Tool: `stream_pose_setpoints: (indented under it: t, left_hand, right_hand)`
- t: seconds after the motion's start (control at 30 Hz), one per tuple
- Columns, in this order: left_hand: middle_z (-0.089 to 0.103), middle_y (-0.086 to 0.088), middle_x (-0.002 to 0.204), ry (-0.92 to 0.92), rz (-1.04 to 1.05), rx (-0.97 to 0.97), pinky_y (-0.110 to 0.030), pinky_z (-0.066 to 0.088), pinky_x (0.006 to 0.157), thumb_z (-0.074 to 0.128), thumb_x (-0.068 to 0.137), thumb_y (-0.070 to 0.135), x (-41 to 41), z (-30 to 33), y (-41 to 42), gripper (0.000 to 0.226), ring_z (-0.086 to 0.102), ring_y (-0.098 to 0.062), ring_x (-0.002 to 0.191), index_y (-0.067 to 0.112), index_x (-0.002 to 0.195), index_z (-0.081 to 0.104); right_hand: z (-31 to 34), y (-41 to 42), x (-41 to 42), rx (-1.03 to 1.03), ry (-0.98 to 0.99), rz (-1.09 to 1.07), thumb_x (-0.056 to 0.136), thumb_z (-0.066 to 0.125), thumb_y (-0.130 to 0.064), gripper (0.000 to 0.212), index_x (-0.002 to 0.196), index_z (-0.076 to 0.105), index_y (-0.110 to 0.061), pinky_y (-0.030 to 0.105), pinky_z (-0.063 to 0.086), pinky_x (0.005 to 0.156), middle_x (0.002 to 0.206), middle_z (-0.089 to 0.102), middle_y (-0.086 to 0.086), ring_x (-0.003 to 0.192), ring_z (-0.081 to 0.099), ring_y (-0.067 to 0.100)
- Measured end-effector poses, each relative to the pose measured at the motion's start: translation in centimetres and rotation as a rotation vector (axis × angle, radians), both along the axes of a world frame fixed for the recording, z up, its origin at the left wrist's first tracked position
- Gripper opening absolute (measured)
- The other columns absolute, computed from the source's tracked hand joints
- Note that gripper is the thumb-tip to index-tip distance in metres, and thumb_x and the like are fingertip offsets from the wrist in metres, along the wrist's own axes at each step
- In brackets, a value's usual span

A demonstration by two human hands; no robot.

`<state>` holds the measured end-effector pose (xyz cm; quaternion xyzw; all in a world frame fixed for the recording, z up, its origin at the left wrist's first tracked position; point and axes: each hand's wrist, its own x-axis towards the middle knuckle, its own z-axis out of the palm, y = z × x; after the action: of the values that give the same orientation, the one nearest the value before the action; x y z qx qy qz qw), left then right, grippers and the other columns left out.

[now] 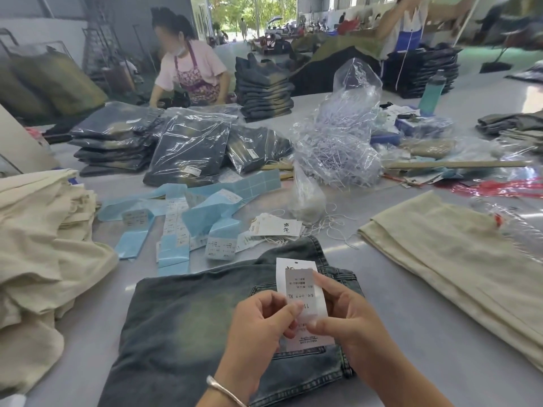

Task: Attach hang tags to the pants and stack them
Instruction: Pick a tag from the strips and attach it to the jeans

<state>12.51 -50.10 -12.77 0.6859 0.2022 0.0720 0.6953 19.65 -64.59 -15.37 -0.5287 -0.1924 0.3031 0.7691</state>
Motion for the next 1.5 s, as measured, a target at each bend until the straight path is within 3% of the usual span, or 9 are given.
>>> stream_pose_setpoints:
  t: [0.37,0.63,0.8,0.9,0.97,1.07,1.17,1.37,1.5]
  left_hand:
    - [0.067,-0.009,0.058,-0.037,0.020,0.029,-0.015,0.043,0.046,0.077,0.078,0.007,0.1,0.4,-0.1,0.012,0.057,-0.010,0.049,-0.002,0.076,0.069]
    - [0.066,0.002,0.054,0.008,0.048,0.305,-0.015,0.040,0.045,0.085,0.068,0.042,-0.1,0.1,0.3,0.030,0.054,-0.003,0.046,0.019,0.063,0.066]
    - [0.064,0.013,0.063,-0.022,0.042,0.452,-0.014,0.042,0.049,0.076,0.066,0.062,-0.2,-0.6,0.3,0.028,0.055,-0.001,0.051,0.042,0.081,0.064]
    - [0.067,0.011,0.078,0.005,0.048,0.422,-0.013,0.048,0.054,0.073,0.057,0.072,0.0,-0.6,1.0,0.058,0.064,-0.001,0.067,0.058,0.110,0.053]
    - [0.071,0.010,0.083,0.008,0.050,0.316,-0.014,0.050,0.057,0.078,0.058,0.062,0.2,-0.4,1.5,0.062,0.067,-0.003,0.072,0.048,0.115,0.058]
    - [0.076,-0.006,0.095,-0.033,-0.006,-0.095,-0.025,0.056,0.064,0.086,0.065,0.034,0.3,-0.4,1.7,0.042,0.073,-0.022,0.084,0.017,0.102,0.073]
    - [0.073,-0.019,0.101,-0.045,-0.082,-0.341,-0.033,0.057,0.068,0.087,0.067,0.020,0.3,-0.4,1.6,0.036,0.072,-0.032,0.088,0.010,0.099,0.075]
    - [0.073,-0.021,0.098,-0.115,-0.109,-0.291,-0.032,0.057,0.071,0.079,0.067,0.018,0.8,-0.6,1.4,0.031,0.070,-0.028,0.087,0.007,0.096,0.077]
    - [0.074,-0.018,0.094,-0.142,-0.100,-0.195,-0.030,0.058,0.071,0.076,0.069,0.013,1.1,-0.7,1.2,0.024,0.071,-0.026,0.084,0.007,0.092,0.078]
  right_hand:
    - [0.1,0.4,-0.3,0.028,0.012,-0.054,0.063,0.069,0.011,0.073,0.128,0.059,-0.020,0.032,0.056,0.075,0.110,0.070,0.019,0.093,0.069,0.027]
    - [0.9,0.6,-1.4,-0.050,-0.071,-0.092,0.072,0.066,0.023,0.081,0.139,0.043,-0.017,0.034,0.056,0.081,0.112,0.071,0.012,0.100,0.068,0.025]
    - [1.0,0.8,-1.6,-0.068,-0.076,-0.113,0.073,0.067,0.022,0.082,0.141,0.042,-0.017,0.033,0.056,0.081,0.115,0.070,0.009,0.106,0.067,0.026]
    - [1.4,0.9,-1.5,-0.017,-0.047,-0.117,0.068,0.069,0.016,0.082,0.139,0.045,-0.018,0.032,0.056,0.079,0.116,0.070,0.011,0.104,0.068,0.027]
    - [1.6,1.2,-1.3,-0.004,-0.042,-0.104,0.066,0.069,0.013,0.083,0.139,0.044,-0.019,0.032,0.056,0.078,0.117,0.069,0.010,0.104,0.068,0.026]
    - [1.6,1.7,-1.1,-0.002,-0.015,-0.101,0.064,0.069,0.010,0.083,0.138,0.045,-0.019,0.032,0.057,0.075,0.114,0.070,0.009,0.099,0.069,0.023]
    - [1.8,2.1,-1.0,0.023,0.018,-0.105,0.064,0.072,0.006,0.079,0.136,0.049,-0.018,0.032,0.057,0.076,0.114,0.070,0.013,0.101,0.068,0.027]
    - [2.1,2.4,-0.2,0.125,0.207,-0.096,0.063,0.073,0.000,0.055,0.116,0.069,-0.012,0.032,0.056,0.068,0.104,0.071,0.020,0.087,0.069,0.027]
    - [1.8,3.0,0.8,0.104,0.312,-0.183,0.057,0.076,0.006,0.066,0.119,0.067,-0.015,0.035,0.056,0.062,0.101,0.072,0.016,0.080,0.070,0.027]
